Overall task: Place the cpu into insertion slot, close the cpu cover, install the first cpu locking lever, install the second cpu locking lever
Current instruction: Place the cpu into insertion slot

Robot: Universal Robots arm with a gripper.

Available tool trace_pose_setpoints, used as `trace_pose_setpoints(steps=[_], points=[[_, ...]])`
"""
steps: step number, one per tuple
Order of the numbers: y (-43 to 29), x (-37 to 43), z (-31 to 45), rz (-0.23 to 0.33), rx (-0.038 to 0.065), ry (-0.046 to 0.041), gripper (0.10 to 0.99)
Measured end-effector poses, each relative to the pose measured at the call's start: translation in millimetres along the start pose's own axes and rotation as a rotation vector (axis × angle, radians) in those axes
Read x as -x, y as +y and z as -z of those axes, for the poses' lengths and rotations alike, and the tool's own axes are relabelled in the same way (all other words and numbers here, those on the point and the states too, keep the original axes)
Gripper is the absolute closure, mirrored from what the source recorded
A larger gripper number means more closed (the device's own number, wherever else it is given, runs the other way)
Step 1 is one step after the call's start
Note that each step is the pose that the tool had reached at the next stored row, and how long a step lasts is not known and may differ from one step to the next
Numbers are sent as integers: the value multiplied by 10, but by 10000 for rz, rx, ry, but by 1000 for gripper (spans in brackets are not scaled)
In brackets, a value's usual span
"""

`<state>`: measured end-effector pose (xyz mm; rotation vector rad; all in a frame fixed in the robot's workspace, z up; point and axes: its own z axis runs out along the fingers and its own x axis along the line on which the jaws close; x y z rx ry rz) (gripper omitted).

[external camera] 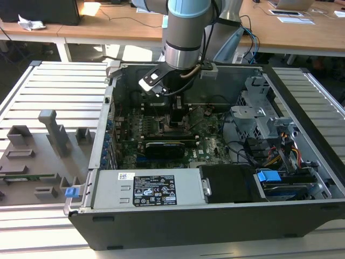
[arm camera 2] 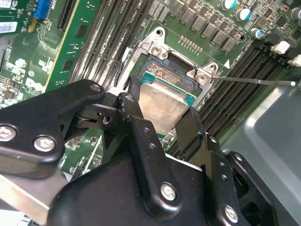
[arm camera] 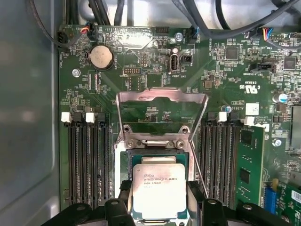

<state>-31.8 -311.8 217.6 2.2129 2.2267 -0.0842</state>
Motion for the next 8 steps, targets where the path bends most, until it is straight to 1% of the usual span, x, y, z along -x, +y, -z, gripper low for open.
trace_pose_setpoints(steps=[4, 8], points=[[-8, -5, -64, -1, 0, 1, 541], [-7, -8, -99, -1, 0, 0, 541]])
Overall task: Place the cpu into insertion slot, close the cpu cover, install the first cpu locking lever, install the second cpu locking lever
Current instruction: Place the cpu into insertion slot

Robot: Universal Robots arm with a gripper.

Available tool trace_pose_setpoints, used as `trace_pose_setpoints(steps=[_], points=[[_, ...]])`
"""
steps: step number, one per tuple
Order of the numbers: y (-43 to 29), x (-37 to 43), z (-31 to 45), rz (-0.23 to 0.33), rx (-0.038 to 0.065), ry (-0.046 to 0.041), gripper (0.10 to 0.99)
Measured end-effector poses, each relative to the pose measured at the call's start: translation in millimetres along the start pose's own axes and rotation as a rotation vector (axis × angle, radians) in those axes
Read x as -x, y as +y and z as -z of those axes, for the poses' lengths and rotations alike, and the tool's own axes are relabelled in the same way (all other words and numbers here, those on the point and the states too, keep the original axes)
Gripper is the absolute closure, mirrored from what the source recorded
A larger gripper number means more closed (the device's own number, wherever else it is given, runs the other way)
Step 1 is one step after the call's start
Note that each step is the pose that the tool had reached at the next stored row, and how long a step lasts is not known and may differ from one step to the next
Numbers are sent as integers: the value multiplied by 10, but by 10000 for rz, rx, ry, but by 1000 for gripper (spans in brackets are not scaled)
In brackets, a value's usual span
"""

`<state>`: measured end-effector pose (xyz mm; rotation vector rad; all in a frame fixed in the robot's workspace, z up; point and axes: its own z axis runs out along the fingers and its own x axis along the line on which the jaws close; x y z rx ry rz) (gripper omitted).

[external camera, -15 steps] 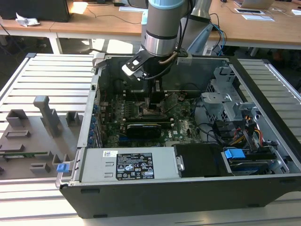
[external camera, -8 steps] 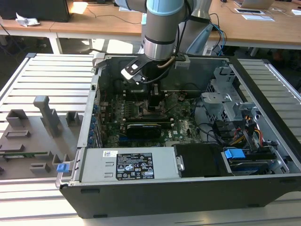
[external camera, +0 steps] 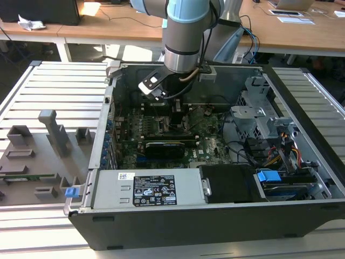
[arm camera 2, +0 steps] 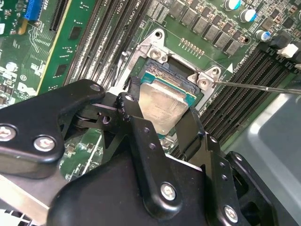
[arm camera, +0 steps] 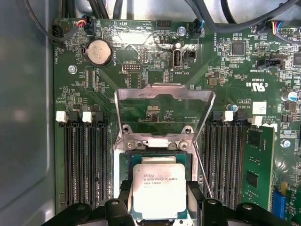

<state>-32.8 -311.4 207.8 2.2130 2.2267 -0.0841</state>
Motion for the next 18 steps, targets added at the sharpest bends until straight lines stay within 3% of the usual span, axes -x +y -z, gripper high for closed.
trace_pose_setpoints(steps=[6, 13, 14, 15, 18], points=[[-8, -3, -51, 1, 0, 0, 541], [-9, -4, -57, -1, 0, -8, 541], [-9, -4, -57, 0, 0, -10, 533], [-9, -4, -57, -1, 0, -11, 467], [-9, -4, -57, -1, 0, -16, 467]])
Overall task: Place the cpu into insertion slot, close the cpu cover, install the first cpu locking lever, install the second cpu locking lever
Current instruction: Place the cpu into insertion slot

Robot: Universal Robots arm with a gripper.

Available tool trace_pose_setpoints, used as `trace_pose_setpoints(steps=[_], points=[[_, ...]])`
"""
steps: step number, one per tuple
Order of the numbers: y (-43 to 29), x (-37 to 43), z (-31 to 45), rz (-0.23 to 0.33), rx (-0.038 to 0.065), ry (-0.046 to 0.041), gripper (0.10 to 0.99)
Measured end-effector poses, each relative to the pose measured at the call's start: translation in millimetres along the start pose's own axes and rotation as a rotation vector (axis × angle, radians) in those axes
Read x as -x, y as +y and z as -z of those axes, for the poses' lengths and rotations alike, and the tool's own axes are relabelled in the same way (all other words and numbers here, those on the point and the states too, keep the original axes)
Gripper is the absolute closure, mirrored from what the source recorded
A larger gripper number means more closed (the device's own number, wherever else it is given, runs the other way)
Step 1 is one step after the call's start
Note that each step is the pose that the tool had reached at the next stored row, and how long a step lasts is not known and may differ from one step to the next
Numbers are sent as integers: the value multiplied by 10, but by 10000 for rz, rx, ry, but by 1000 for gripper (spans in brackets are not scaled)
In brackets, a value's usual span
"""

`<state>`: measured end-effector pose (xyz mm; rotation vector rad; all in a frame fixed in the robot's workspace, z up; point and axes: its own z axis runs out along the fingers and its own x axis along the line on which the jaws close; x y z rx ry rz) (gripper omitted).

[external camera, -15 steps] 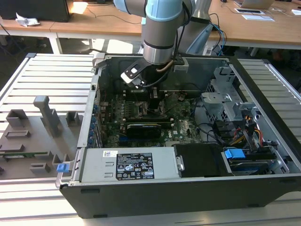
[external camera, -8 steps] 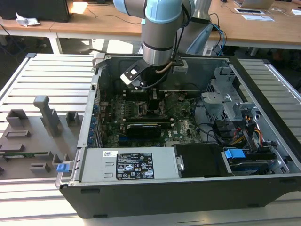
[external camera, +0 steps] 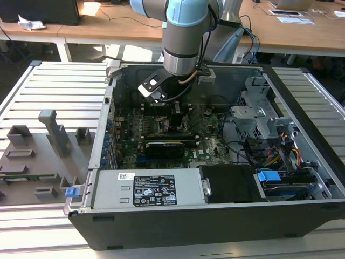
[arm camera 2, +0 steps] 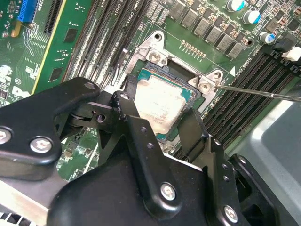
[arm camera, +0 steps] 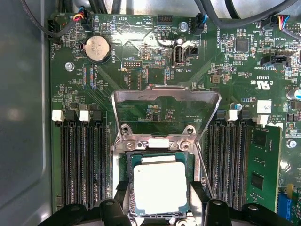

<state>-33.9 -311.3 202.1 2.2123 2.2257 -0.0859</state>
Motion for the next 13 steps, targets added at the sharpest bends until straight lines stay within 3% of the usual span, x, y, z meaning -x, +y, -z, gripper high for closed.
trace_pose_setpoints(steps=[13], points=[[-1, -37, -18, 0, 0, -1, 467]])
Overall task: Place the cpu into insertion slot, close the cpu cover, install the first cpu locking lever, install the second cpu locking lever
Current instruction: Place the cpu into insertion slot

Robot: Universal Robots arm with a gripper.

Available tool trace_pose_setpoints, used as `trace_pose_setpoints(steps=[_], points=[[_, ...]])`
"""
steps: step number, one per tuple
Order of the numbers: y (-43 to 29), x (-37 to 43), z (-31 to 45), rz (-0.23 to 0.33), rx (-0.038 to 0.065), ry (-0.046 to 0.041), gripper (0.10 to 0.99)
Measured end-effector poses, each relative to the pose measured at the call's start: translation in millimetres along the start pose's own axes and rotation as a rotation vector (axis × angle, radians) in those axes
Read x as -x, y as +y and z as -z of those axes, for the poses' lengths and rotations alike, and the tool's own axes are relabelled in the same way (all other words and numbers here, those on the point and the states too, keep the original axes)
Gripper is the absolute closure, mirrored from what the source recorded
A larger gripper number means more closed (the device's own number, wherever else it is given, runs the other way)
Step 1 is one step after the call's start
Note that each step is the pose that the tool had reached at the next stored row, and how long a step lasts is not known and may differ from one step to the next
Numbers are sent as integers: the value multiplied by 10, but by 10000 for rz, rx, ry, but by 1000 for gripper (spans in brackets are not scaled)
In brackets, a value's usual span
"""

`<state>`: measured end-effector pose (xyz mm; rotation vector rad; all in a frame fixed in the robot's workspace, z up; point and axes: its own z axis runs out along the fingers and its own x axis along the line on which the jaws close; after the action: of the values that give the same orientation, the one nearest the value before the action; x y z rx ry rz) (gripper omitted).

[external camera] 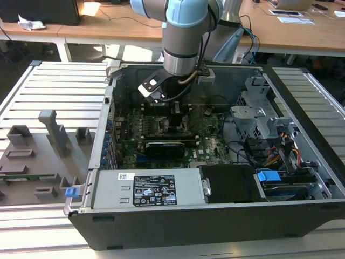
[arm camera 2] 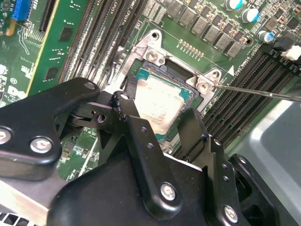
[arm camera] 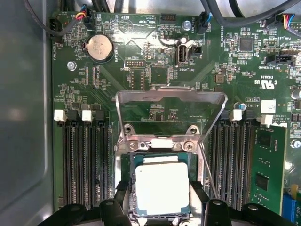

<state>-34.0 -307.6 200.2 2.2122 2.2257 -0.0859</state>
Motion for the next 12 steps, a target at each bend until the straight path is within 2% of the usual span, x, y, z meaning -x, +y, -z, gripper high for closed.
trace_pose_setpoints(steps=[4, 8, 12], points=[[-5, -22, 1, -7, -1, -1, 467], [-72, -25, -2, -30, -1, 1, 467], [-55, -24, -1, -21, -2, -5, 467]])
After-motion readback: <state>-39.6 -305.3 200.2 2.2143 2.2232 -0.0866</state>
